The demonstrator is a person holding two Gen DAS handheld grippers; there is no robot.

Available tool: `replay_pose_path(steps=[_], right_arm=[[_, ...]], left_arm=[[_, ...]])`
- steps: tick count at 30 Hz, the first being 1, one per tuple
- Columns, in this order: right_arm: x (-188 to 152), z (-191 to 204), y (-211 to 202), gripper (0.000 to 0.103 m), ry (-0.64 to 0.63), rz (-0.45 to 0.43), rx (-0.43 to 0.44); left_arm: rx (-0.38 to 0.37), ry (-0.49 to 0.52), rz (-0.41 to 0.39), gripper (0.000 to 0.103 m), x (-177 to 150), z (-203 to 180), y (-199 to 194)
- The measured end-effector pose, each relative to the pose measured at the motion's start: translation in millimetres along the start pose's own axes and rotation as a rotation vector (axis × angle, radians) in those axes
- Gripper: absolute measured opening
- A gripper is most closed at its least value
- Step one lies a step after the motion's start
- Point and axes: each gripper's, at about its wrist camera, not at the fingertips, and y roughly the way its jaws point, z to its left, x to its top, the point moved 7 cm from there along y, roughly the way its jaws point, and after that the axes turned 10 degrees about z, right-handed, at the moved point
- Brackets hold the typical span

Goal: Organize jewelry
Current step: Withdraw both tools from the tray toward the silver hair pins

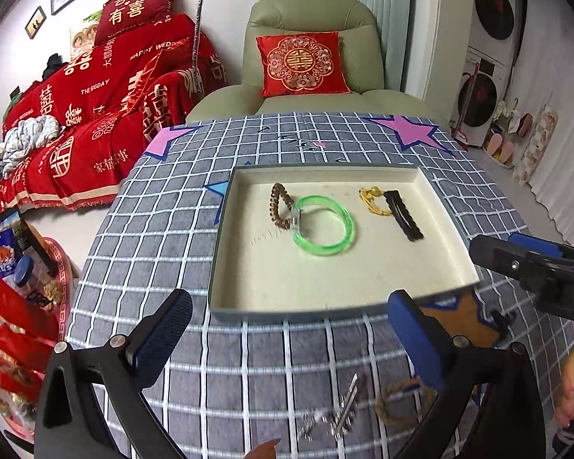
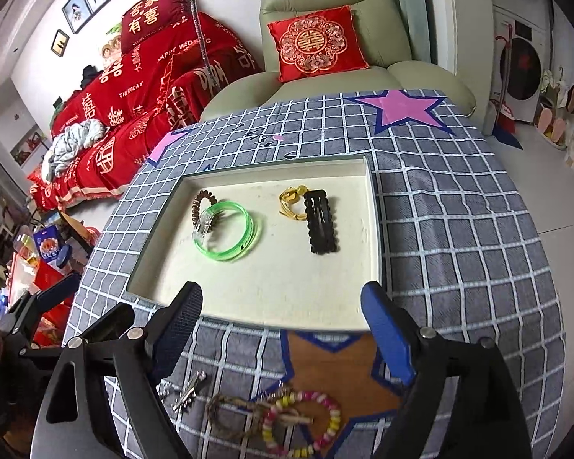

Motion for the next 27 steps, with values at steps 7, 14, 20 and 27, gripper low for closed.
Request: replay_pose_path(steps=[7, 14, 20, 27], right_arm=[[-20.7, 2.2, -17.3, 0.103, 0.013, -0.024, 0.012], [-43.2, 6.4, -37.9, 0.103, 0.020, -0.078, 0.031], [-75.1, 6.0, -44.7, 0.103, 0.003, -0.032, 0.006], [-120.3, -12.0, -41.0, 0.103, 0.042, 0.011, -0.015]], left_arm=[[-0.010, -0.027, 0.007, 0.103, -25.1, 1.2, -20.1], [-0.014, -0.040, 0.018, 0.103, -52.0, 5.2, -30.5], [0.026, -0.040, 0.004, 0.103, -80.3, 17.7, -37.7], [0.068, -0.035, 0.059, 0.103, -121.8, 27.8, -17.9]])
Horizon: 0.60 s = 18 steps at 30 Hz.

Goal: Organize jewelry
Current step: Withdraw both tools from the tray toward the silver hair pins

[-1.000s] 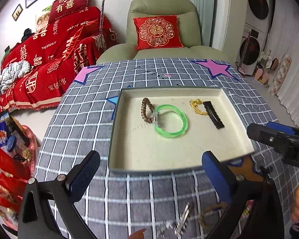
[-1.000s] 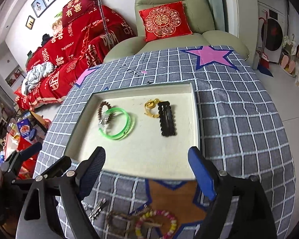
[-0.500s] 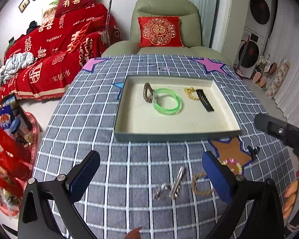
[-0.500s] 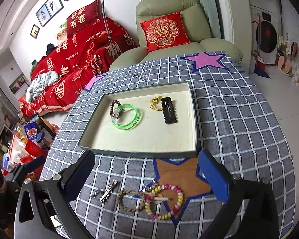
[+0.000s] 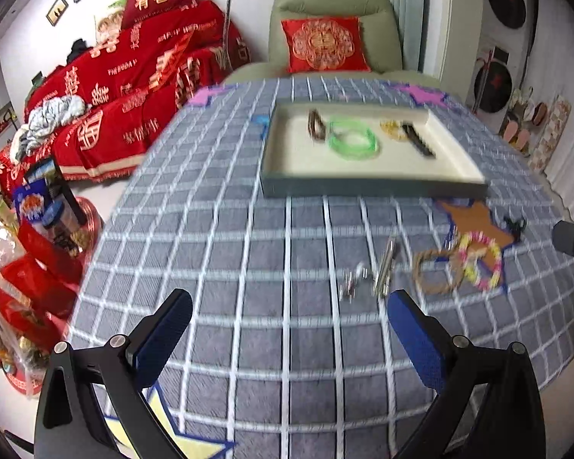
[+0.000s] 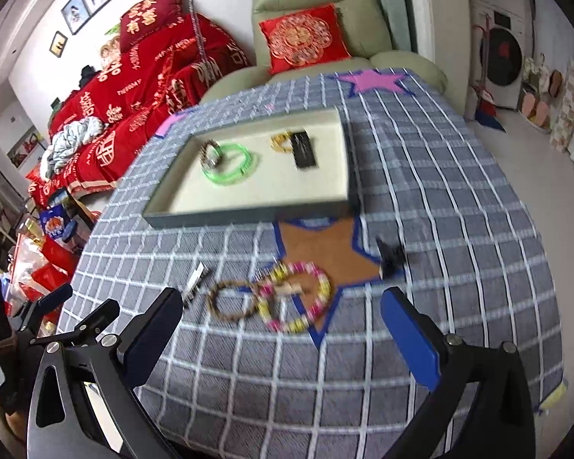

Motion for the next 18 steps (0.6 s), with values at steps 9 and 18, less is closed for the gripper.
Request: replay_pose_path(steps=[9, 18], right_arm=[[-47.8, -37.1, 21.0, 0.103, 0.077, 0.094, -0.036], [-52.5, -70.4, 20.9, 0.103, 0.144, 0.105, -0.089]], left_arm=[[-0.035, 0.025, 0.066, 0.103, -32.0, -11.8, 21.3], [-0.006, 0.039, 0.069, 0.103, -16.7, 1.2, 36.6]])
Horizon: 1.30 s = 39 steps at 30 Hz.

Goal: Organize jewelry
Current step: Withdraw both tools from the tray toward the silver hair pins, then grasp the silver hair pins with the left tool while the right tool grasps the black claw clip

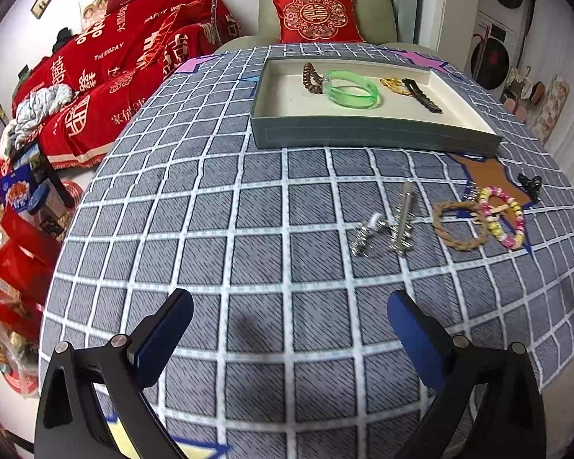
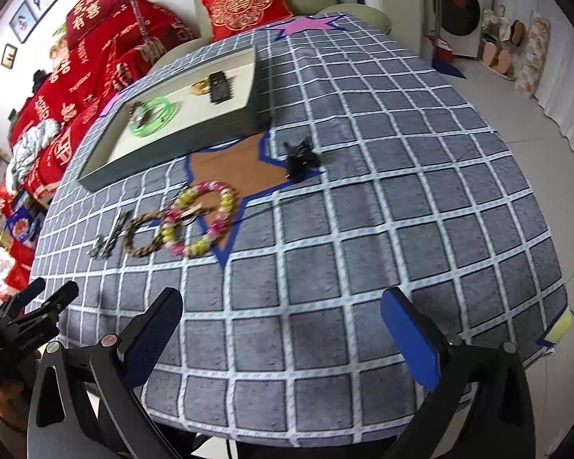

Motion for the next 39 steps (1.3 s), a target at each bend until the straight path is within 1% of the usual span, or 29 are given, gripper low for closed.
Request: replay_pose_path(steps=[4, 7, 11, 12, 13, 15, 18, 19, 20, 21, 22, 23, 24, 25, 27, 29, 30, 31, 32, 33, 34, 35, 36, 37, 39], right_arm=[[13.3, -8.1, 3.0, 0.103, 0.012, -0.010, -0.034], [26.6, -13.0, 4.8, 0.103, 0.016, -0.015, -0.054], [41.9, -16.4, 10.7, 0.103, 0.015, -0.012, -0.074], [45.3, -16.9, 13.2, 0.103, 0.018, -0.007, -0.074], [48.1, -17.2, 15.5, 0.103, 0.018, -0.003, -0.073], [52.9, -17.8, 20.3, 0.103, 0.014, 0.001, -0.088], [58.0, -17.4, 28.2, 0.102, 0.004, 0.009, -0.108], [59.4, -17.5, 30.8, 0.099, 0.002, 0.012, -0.113], [60.9, -17.4, 34.3, 0.094, -0.001, 0.018, -0.119], [61.8, -17.5, 36.7, 0.091, -0.002, 0.022, -0.122], [63.0, -17.5, 39.4, 0.088, -0.003, 0.027, -0.125], [65.6, -16.9, 40.7, 0.088, -0.009, 0.021, -0.138], [67.9, -15.0, 42.0, 0.087, -0.020, 0.017, -0.144], [70.2, -13.5, 43.4, 0.086, -0.028, 0.015, -0.150], [74.4, -10.6, 45.7, 0.085, -0.040, 0.008, -0.162], [79.4, -8.0, 47.8, 0.081, -0.048, 0.002, -0.170], [81.9, -6.7, 48.7, 0.080, -0.051, -0.001, -0.174], [84.6, -5.3, 49.5, 0.077, -0.057, -0.004, -0.178], [87.3, -4.3, 50.4, 0.073, -0.062, -0.007, -0.183], [89.8, -3.1, 51.5, 0.071, -0.071, -0.008, -0.195], [90.7, -1.6, 52.1, 0.069, -0.080, -0.008, -0.206], [91.4, 0.0, 52.3, 0.065, -0.089, -0.011, -0.213], [91.8, 1.3, 52.1, 0.063, -0.092, -0.013, -0.208], [92.3, 1.9, 51.8, 0.059, -0.093, -0.014, -0.209], [93.7, 4.1, 51.6, 0.048, -0.099, -0.016, -0.207]], left_arm=[[0.013, 0.027, -0.009, 0.103, 7.6, 1.9, 4.3], [0.017, 0.028, -0.005, 0.103, 12.3, 3.0, 9.5], [0.000, 0.042, -0.003, 0.103, 17.5, -0.4, 16.2], [0.001, 0.053, 0.000, 0.097, 18.9, -2.7, 18.4], [0.002, 0.061, 0.005, 0.095, 19.8, -4.2, 20.4], [0.002, 0.072, 0.018, 0.095, 21.6, -7.4, 25.6], [-0.011, 0.077, 0.013, 0.095, 26.3, -10.6, 27.3], [-0.013, 0.081, 0.014, 0.095, 28.1, -11.9, 28.0], [-0.014, 0.086, 0.013, 0.095, 29.7, -13.6, 28.8], [-0.016, 0.092, 0.013, 0.095, 31.4, -15.2, 29.4], [-0.017, 0.099, 0.011, 0.095, 32.8, -17.1, 29.7], [-0.020, 0.107, 0.010, 0.095, 34.1, -19.1, 30.2], [-0.022, 0.113, 0.010, 0.092, 34.8, -20.4, 30.3], [-0.033, 0.118, 0.009, 0.087, 36.2, -22.7, 29.8], [-0.044, 0.125, 0.013, 0.086, 38.2, -26.3, 30.2], [-0.049, 0.128, 0.013, 0.082, 40.2, -29.8, 30.7], [-0.062, 0.128, 0.014, 0.076, 41.0, -31.9, 30.7], [-0.074, 0.127, 0.017, 0.073, 41.6, -34.1, 30.5], [-0.080, 0.126, 0.018, 0.072, 42.2, -35.8, 30.6], [-0.081, 0.130, 0.018, 0.069, 42.6, -38.1, 30.3], [-0.086, 0.133, 0.017, 0.064, 42.6, -39.5, 29.9], [-0.096, 0.135, 0.017, 0.061, 42.5, -41.2, 29.7], [-0.108, 0.136, 0.019, 0.054, 42.3, -43.1, 29.1], [-0.121, 0.137, 0.021, 0.046, 42.0, -44.9, 28.4], [-0.117, 0.145, 0.014, 0.039, 41.6, -47.5, 27.1]])
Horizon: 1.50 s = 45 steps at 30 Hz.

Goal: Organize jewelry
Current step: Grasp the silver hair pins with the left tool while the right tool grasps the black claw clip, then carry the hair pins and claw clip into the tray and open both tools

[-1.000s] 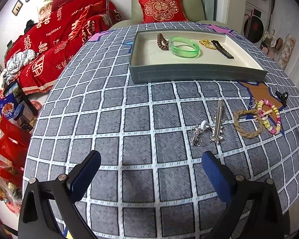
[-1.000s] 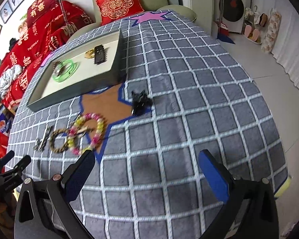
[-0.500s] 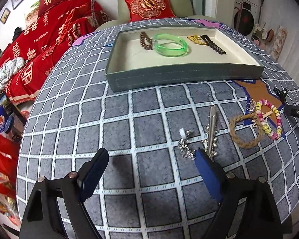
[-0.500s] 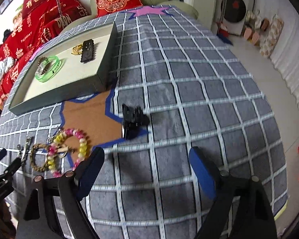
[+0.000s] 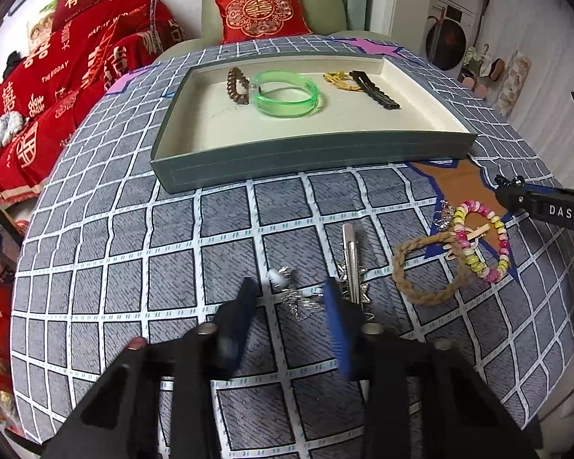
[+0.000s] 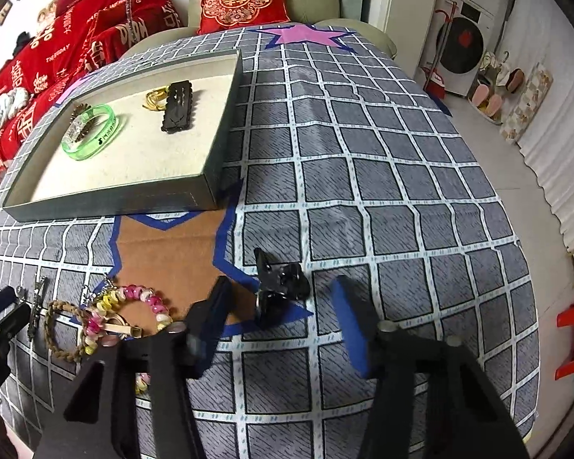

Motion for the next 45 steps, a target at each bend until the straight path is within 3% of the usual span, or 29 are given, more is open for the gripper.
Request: replay_pose_path(steps=[2, 8, 17, 25, 35, 45], right_arm=[[0.7, 1.5, -1.3, 0.029, -0.005, -0.004, -0.002], [-1.8, -0.1, -5.6, 0.025, 0.011, -0.018, 0.019], [-13.3, -3.6, -28.4, 0.025, 0.041, -0.031, 0.131], [-5.4, 4.8, -62.6, 0.025, 0.030, -0.080, 0.206], [38.3, 34.9, -100.8, 0.025, -0.042, -0.151, 0.260], [94.6, 73.6, -80.3, 0.025, -0.113, -0.140, 0.278]], left_arm=[[-0.006, 0.006, -0.003, 0.034, -0.1, -2.7, -0.6], [-0.043, -0.041, -0.005, 0.034, -2.3, 3.2, -2.9], [-0.074, -0.078, -0.054, 0.034, -3.6, 15.1, -30.8], [-0.081, -0.077, -0.130, 0.034, 16.2, 20.1, -68.5], [-0.073, -0.066, -0.197, 0.034, 65.9, 26.1, -89.7], [-0.053, -0.088, -0.188, 0.034, 120.7, 45.4, -61.2]])
